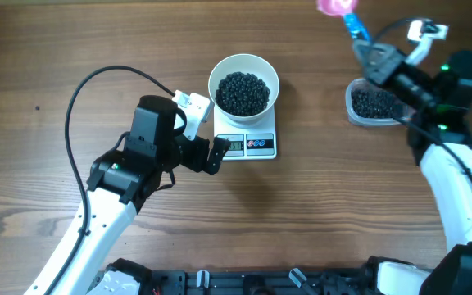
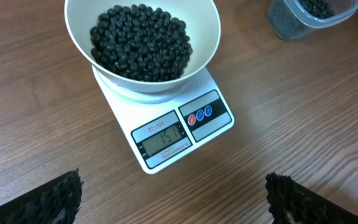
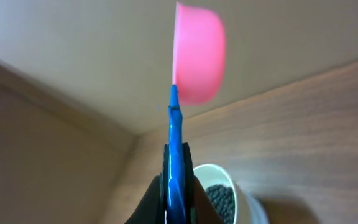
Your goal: Scoop item into bowl and weigh 150g on scale
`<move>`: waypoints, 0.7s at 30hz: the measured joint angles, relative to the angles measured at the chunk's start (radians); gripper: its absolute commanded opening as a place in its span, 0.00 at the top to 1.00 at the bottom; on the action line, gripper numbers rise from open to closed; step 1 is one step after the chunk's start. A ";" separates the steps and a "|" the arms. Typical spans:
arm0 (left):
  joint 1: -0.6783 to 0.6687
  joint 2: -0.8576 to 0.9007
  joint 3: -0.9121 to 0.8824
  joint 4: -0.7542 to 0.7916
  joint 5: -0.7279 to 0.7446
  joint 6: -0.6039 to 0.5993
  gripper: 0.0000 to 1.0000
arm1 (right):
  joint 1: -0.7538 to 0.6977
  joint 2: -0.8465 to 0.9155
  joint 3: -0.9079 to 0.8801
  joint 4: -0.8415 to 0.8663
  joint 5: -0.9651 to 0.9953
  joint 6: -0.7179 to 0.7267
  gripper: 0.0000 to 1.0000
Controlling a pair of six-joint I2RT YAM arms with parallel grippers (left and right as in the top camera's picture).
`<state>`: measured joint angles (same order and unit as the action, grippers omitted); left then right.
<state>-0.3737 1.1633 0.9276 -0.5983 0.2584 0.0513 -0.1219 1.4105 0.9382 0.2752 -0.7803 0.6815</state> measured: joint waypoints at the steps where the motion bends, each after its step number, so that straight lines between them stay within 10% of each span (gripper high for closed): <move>1: 0.000 0.000 0.000 0.000 0.000 0.000 0.00 | 0.047 0.000 0.000 0.000 0.049 -0.050 0.96; 11: 0.000 0.000 0.000 0.000 0.000 0.000 0.00 | 0.250 0.000 0.013 -0.006 0.315 -0.445 0.96; 21: 0.000 0.000 0.000 0.000 0.000 0.000 0.00 | 0.268 0.127 0.473 -0.599 0.310 -0.552 0.96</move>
<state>-0.3733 1.1633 0.9276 -0.5983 0.2584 0.0513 0.1459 1.5379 1.4113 -0.3241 -0.4706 0.1299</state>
